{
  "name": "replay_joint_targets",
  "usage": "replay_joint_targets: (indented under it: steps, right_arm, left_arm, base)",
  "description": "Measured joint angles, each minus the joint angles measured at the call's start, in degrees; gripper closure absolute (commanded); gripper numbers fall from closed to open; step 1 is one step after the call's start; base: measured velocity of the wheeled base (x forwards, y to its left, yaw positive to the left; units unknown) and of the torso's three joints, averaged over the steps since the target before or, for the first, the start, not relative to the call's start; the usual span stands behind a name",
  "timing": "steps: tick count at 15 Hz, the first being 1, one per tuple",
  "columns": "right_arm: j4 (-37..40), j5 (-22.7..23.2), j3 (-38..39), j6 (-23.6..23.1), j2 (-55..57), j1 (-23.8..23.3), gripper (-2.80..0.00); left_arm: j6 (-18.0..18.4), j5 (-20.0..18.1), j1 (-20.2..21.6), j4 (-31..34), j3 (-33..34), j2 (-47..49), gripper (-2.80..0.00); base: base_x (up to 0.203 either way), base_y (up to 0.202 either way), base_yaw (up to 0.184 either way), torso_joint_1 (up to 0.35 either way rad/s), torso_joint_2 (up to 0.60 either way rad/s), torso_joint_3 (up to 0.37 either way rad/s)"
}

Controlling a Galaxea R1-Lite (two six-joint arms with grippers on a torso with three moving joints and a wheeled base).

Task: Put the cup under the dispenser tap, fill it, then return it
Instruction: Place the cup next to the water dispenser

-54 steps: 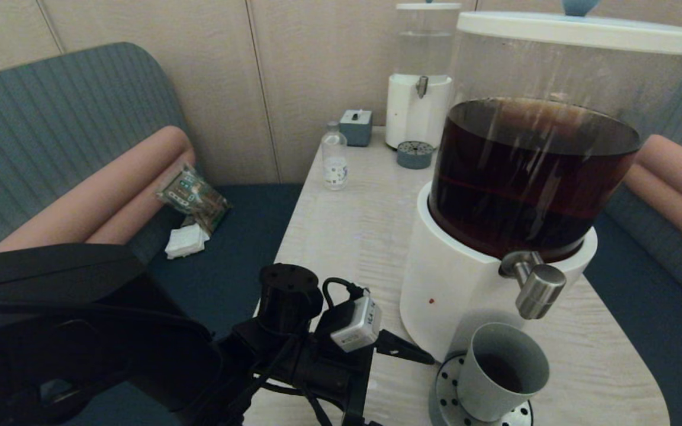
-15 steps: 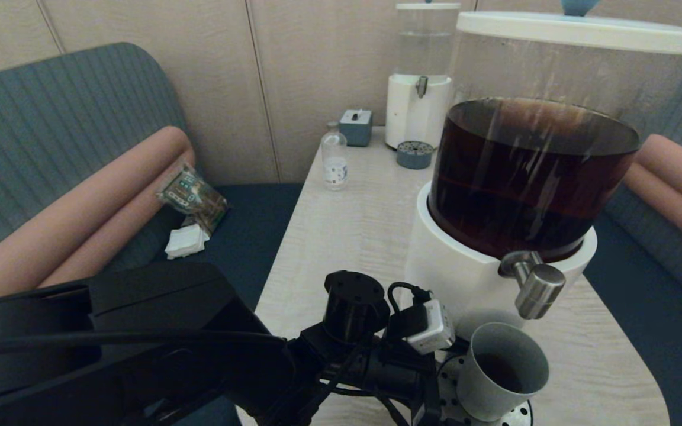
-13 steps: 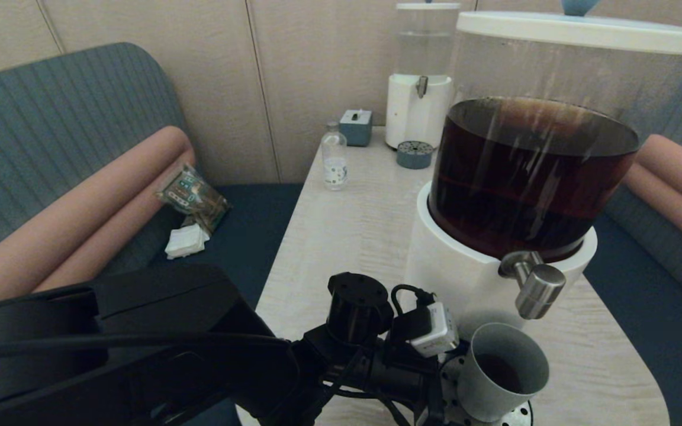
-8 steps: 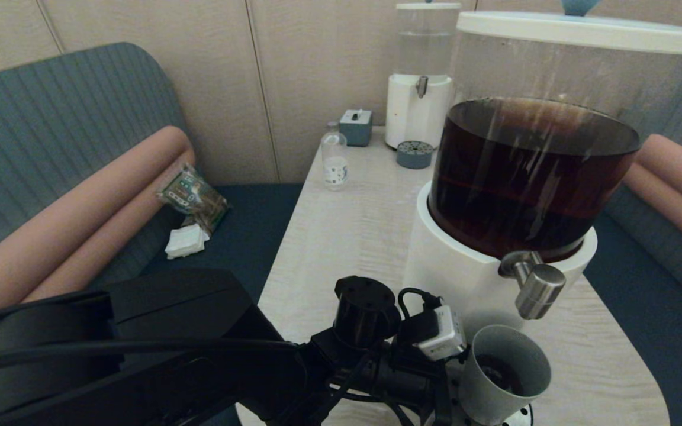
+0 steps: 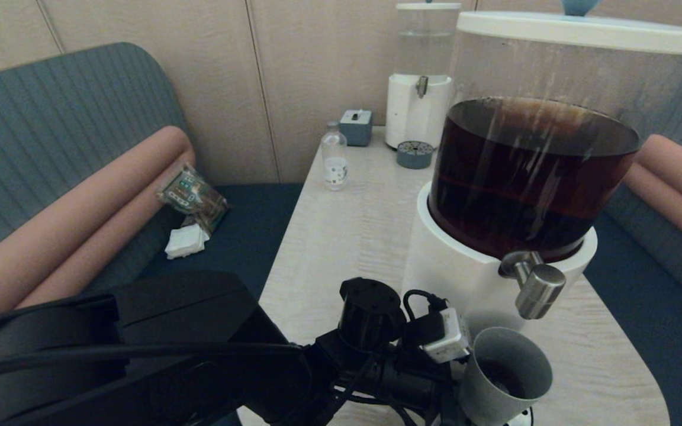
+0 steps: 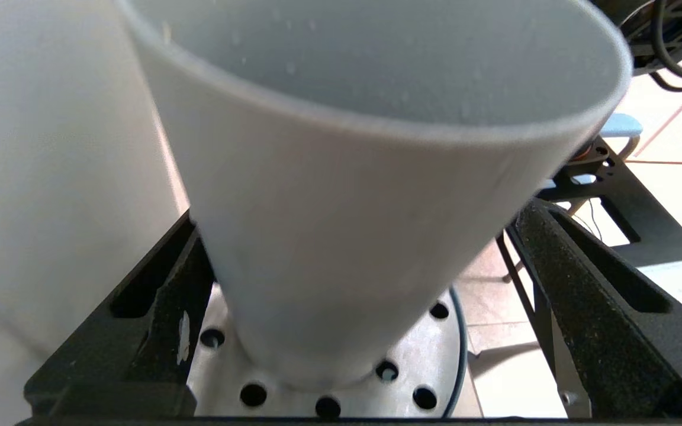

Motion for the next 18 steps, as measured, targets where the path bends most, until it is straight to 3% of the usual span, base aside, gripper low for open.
replay_joint_targets:
  steps: [18]
  right_arm:
    - [0.0, 0.0, 0.0, 0.0, 0.0, 0.0, 0.0]
  left_arm:
    - [-0.2, 1.5, -1.6, -0.4, -1.7, 1.4, -2.8]
  base:
    - [0.0, 0.0, 0.0, 0.0, 0.0, 0.0]
